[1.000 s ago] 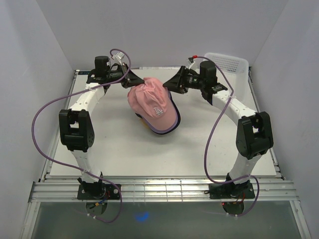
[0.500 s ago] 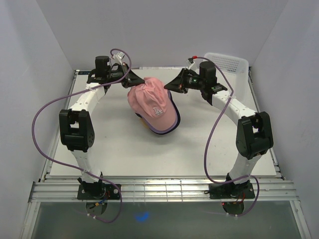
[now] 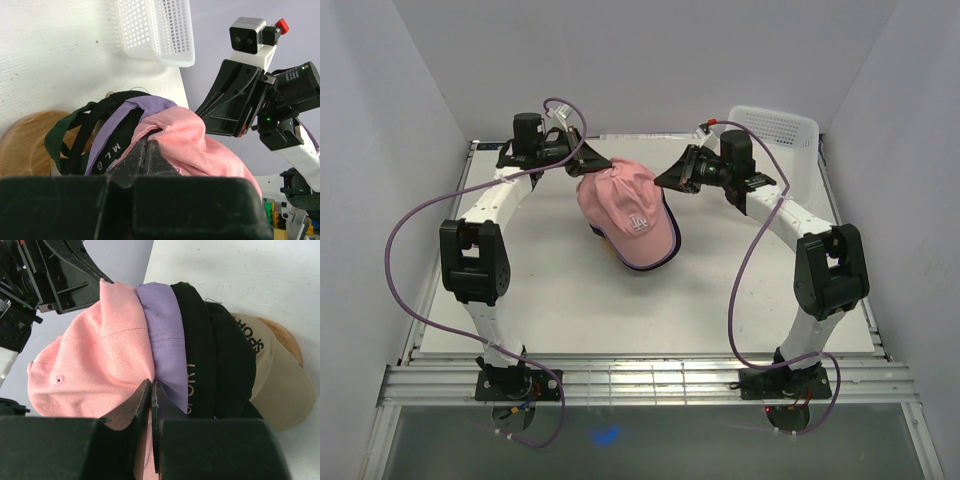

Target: Stack the hats

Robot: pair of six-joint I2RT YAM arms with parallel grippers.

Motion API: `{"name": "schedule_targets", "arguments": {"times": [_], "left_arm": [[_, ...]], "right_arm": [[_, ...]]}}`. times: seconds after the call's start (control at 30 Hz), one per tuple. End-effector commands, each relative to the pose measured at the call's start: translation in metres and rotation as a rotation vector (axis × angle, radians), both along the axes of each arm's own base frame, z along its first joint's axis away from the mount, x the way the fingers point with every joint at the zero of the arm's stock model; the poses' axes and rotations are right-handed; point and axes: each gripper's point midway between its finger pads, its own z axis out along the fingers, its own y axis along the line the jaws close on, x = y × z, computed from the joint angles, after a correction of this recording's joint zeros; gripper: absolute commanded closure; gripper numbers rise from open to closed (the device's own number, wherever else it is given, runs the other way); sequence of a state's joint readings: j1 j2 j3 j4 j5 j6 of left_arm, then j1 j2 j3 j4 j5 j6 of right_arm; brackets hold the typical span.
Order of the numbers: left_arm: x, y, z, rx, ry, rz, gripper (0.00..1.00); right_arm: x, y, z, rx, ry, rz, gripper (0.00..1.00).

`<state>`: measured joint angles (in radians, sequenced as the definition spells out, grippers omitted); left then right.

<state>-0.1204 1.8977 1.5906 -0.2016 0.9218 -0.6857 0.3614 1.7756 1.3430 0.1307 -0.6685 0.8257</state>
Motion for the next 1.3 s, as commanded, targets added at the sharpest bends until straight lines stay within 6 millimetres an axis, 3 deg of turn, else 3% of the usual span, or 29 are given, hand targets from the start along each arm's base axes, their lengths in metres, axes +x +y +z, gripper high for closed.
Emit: {"name": "schedule_targets", "arguments": {"times": [0.0,0.3,0.5,0.6,0.67,0.8,0.83,0.87,0.9,0.93,1.0,1.03,1.1,1.17,1.2,1.27], "left_arm": [[0.005,0.006,-0.037,0.07,0.044,0.046,1.0],[0.004,0.021,-0.057,0.082,0.062,0.072,1.0],[0.008,0.029,-0.039,0.086,0.018,0.082,1.0],[0.015,0.045,-0.013,0.082,-0.024,0.13,0.76],[0.018,0.056,-0.001,0.079,-0.029,0.168,0.55],[0.019,0.069,0.032,0.065,-0.072,0.223,0.33],[0.024,0.09,0.037,0.056,-0.076,0.275,0.27],[0.023,0.096,0.041,0.047,-0.075,0.296,0.23],[0.022,0.101,0.046,0.022,-0.059,0.319,0.23],[0.019,0.109,0.064,0.001,-0.107,0.342,0.24],[0.012,0.116,0.069,-0.042,-0.079,0.372,0.26],[0.006,0.123,0.088,-0.064,-0.126,0.389,0.29],[-0.007,0.125,0.085,-0.115,-0.092,0.385,0.32],[-0.027,0.126,0.107,-0.194,-0.107,0.383,0.41],[-0.037,0.125,0.088,-0.217,-0.051,0.389,0.42],[-0.059,0.119,0.097,-0.268,-0.058,0.375,0.48]], "right_arm": [[0.005,-0.019,-0.043,-0.121,0.044,-0.06,0.92],[0.005,-0.031,-0.065,-0.219,0.059,-0.093,0.92],[0.006,-0.032,-0.047,-0.224,0.023,-0.094,0.92],[0.007,-0.032,-0.037,-0.223,0.013,-0.088,0.92],[0.006,-0.031,-0.033,-0.219,0.01,-0.081,0.92],[0.005,-0.029,-0.024,-0.208,0.002,-0.073,0.92],[0.004,-0.029,-0.022,-0.205,-0.001,-0.072,0.92],[0.004,-0.029,-0.02,-0.203,-0.001,-0.072,0.92],[0.003,-0.029,-0.019,-0.2,-0.002,-0.071,0.92],[0.003,-0.029,-0.018,-0.199,-0.004,-0.07,0.92],[0.002,-0.029,-0.017,-0.198,-0.007,-0.072,0.92],[0.001,-0.029,-0.017,-0.196,-0.001,-0.072,0.92],[0.0,-0.028,-0.017,-0.192,0.002,-0.066,0.92],[-0.002,-0.029,-0.018,-0.191,0.005,-0.071,0.92],[-0.003,-0.029,-0.018,-0.19,0.006,-0.073,0.92],[-0.006,-0.029,-0.018,-0.188,0.007,-0.074,0.92]]}}
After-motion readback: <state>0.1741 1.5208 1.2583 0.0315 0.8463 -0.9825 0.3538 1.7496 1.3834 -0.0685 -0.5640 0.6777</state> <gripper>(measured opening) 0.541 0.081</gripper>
